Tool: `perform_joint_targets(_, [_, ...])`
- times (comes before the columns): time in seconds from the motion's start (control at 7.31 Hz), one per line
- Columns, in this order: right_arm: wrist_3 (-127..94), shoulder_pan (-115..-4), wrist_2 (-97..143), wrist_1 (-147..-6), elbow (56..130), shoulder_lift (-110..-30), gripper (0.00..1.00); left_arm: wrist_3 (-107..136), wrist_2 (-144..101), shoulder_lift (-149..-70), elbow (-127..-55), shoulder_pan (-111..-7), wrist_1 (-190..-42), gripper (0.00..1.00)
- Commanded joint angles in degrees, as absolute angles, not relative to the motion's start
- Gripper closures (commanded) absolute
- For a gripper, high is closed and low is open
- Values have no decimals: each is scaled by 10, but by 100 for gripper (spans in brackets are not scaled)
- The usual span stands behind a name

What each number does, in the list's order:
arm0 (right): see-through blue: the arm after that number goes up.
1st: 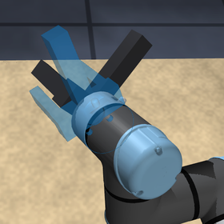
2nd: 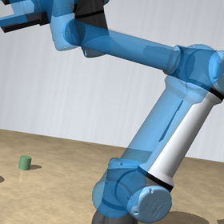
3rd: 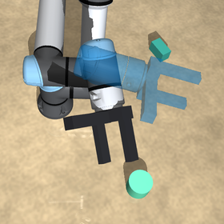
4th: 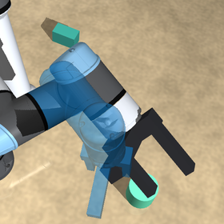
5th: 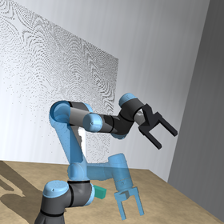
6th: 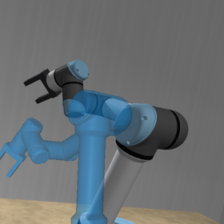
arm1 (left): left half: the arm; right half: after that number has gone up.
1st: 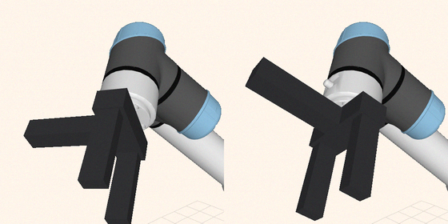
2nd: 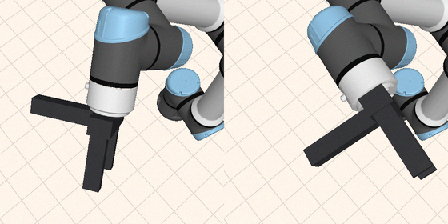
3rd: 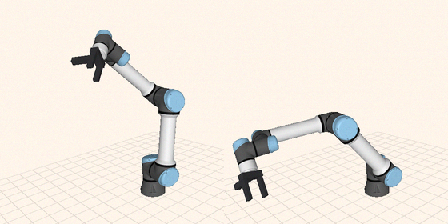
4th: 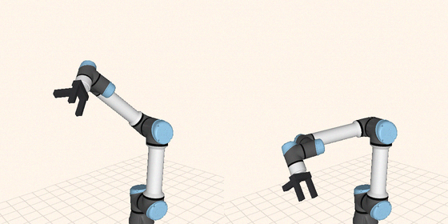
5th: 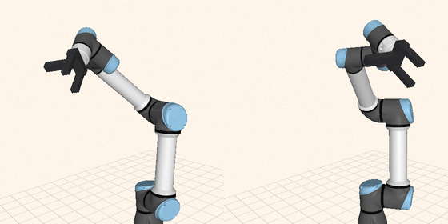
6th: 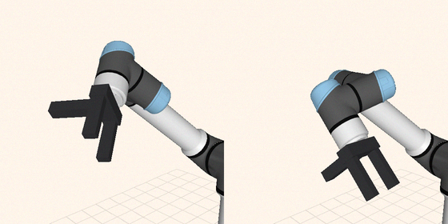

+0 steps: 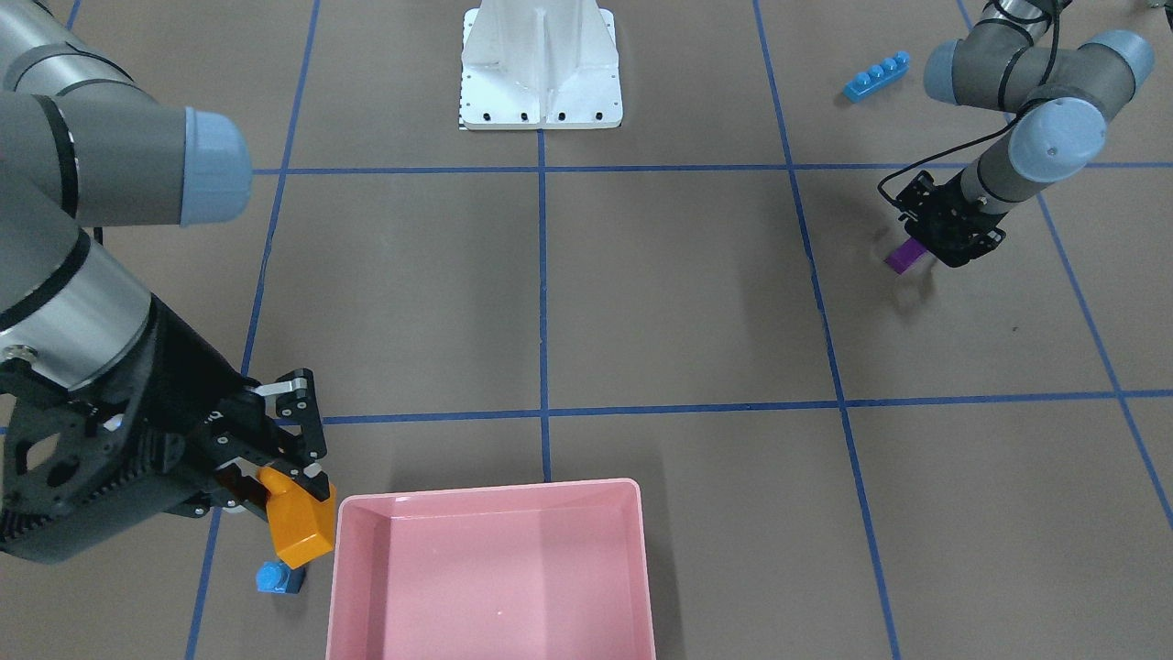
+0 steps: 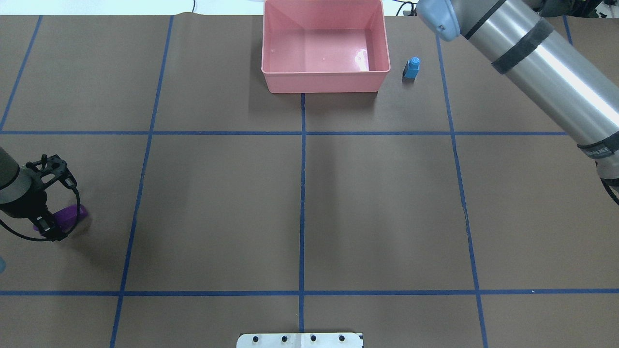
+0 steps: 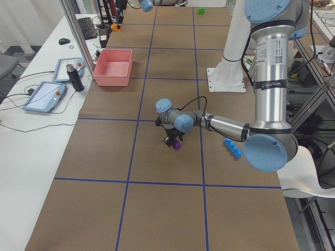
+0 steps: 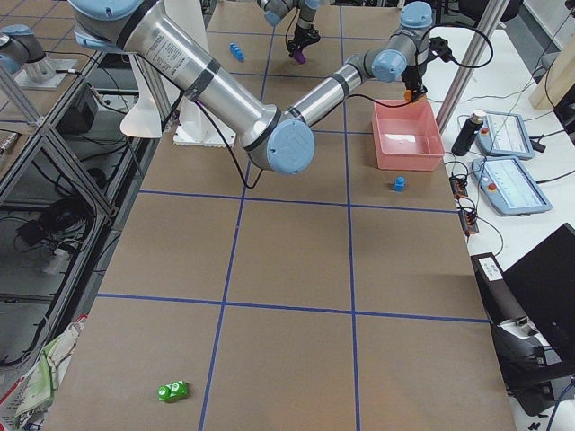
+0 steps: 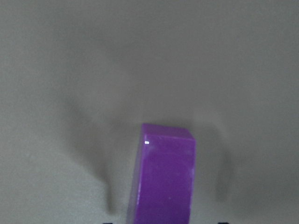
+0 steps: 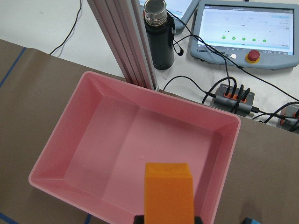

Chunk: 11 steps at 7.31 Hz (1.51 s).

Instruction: Put all blocks into box

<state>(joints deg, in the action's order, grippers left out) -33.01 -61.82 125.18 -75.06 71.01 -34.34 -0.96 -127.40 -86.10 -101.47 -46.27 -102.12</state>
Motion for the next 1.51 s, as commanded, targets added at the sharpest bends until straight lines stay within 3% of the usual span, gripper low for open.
perform_joint_targets(0.0, [-328, -593, 1242, -750, 631, -309, 100, -10, -1273, -863, -1017, -462, -1021, 60])
perform_joint_targets(0.14, [-328, -585, 1242, -744, 615, -309, 100, -11, -1274, -863, -1018, -462, -1021, 69])
perform_joint_targets(0.27, [-328, -573, 1240, -712, 591, -309, 100, -13, -1274, -862, -1023, -462, -1021, 93])
perform_joint_targets(0.41, [-328, -564, 1236, -678, 558, -307, 100, -14, -1281, -860, -1040, -465, -1018, 100])
perform_joint_targets(1.1, [-328, -521, 1183, -662, 526, -307, 100, -14, -1330, -851, -1157, -494, -904, 100])
perform_joint_targets(1.23, [-330, -525, 1183, -661, 517, -299, 90, -14, -1331, -854, -1158, -504, -904, 100])
perform_joint_targets(1.37, [-334, -532, 1183, -662, 514, -296, 7, -13, -1332, -866, -1163, -523, -903, 100])
